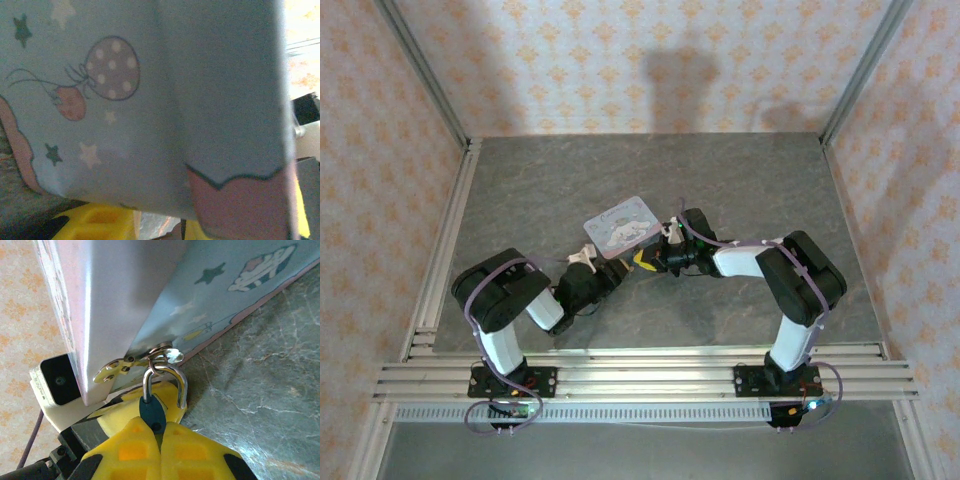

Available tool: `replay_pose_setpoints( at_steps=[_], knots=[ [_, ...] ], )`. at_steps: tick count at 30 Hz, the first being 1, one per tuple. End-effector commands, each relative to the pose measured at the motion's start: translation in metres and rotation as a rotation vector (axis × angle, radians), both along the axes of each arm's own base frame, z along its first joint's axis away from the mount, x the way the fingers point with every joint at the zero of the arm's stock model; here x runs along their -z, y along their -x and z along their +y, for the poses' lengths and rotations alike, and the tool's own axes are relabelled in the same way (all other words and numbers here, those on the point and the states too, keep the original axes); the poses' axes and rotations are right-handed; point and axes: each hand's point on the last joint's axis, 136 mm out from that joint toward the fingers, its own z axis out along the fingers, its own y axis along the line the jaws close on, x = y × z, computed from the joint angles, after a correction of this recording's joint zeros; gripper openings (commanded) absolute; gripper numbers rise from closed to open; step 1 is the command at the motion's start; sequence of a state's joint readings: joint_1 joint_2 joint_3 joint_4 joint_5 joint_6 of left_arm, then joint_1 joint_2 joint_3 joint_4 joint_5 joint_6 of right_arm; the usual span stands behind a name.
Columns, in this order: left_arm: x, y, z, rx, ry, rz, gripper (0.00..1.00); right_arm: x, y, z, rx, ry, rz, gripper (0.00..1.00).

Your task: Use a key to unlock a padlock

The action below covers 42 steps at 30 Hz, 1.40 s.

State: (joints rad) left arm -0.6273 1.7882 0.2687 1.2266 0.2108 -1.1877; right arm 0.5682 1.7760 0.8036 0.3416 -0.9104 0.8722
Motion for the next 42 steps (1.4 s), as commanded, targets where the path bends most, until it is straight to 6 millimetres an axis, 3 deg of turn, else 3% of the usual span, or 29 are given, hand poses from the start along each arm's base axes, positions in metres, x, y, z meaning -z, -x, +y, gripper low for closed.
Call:
replay_pose_setpoints(
  at_steps=[1,7,10,15,30,42],
  knots=[
    [-0.023,-0.010,-0.006,-0.012,0.069,-0.058,0.27,-0.010,-0.004,0.003,-0.003,-0.039,-0.020,0.00],
    [-0.017,-0.005,0.004,-0.045,0.054,-0.018,0.45,-0.006,-0.010,0.002,0.066,-0.066,-0.001,0.00],
    [-0.015,-0.002,0.007,-0.062,0.064,0.005,0.46,-0.005,-0.012,0.003,0.089,-0.070,-0.003,0.00],
    [-0.022,0.001,0.003,-0.057,0.087,0.005,0.40,-0.003,-0.011,0.004,0.092,-0.062,-0.005,0.00],
    [-0.023,0.010,-0.007,-0.073,0.091,0.038,0.39,-0.003,-0.005,0.009,0.100,-0.080,0.001,0.00],
    [-0.030,0.006,-0.007,-0.085,0.111,0.008,0.21,0.000,0.005,0.009,0.088,-0.087,0.015,0.00]
  ],
)
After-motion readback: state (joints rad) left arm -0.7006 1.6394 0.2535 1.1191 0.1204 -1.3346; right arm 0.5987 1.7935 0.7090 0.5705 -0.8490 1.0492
